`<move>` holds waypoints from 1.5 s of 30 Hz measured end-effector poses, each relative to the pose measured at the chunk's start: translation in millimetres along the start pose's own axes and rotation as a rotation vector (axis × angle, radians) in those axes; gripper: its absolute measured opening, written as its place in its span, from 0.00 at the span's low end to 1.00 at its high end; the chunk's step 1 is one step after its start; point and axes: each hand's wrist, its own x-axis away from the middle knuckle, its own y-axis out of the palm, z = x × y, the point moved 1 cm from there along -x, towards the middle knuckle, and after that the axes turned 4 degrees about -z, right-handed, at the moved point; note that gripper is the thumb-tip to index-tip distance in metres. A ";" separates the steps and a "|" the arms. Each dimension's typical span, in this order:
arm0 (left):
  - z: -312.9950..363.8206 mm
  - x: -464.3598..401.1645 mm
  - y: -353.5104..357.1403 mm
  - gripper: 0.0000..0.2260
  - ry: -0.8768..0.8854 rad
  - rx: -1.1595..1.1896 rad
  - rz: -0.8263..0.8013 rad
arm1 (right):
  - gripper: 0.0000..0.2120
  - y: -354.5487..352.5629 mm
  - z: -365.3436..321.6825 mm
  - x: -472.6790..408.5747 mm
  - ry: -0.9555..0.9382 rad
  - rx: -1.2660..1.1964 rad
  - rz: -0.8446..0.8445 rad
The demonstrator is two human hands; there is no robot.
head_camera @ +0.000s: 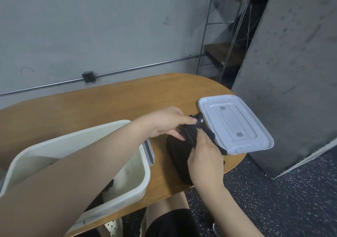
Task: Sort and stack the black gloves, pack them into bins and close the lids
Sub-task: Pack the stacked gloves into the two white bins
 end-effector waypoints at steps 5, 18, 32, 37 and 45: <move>4.7 10.2 -1.9 0.20 0.123 0.190 -0.146 | 0.20 -38.5 1.4 -8.8 0.060 -0.011 0.014; 36.5 64.2 -15.9 0.44 0.613 -0.438 0.156 | 0.17 -158.5 -33.6 -21.0 -0.077 -0.600 0.040; -42.9 203.9 -96.4 0.28 0.570 0.250 0.211 | 0.12 -112.4 -159.5 25.8 -0.008 -1.399 -0.648; -81.4 226.8 -117.1 0.25 0.497 0.182 0.415 | 0.12 -78.9 -185.0 36.3 0.033 -1.358 -0.762; -116.3 213.6 -126.6 0.17 0.443 0.082 0.561 | 0.09 -52.0 -174.8 29.6 0.019 -1.024 -0.693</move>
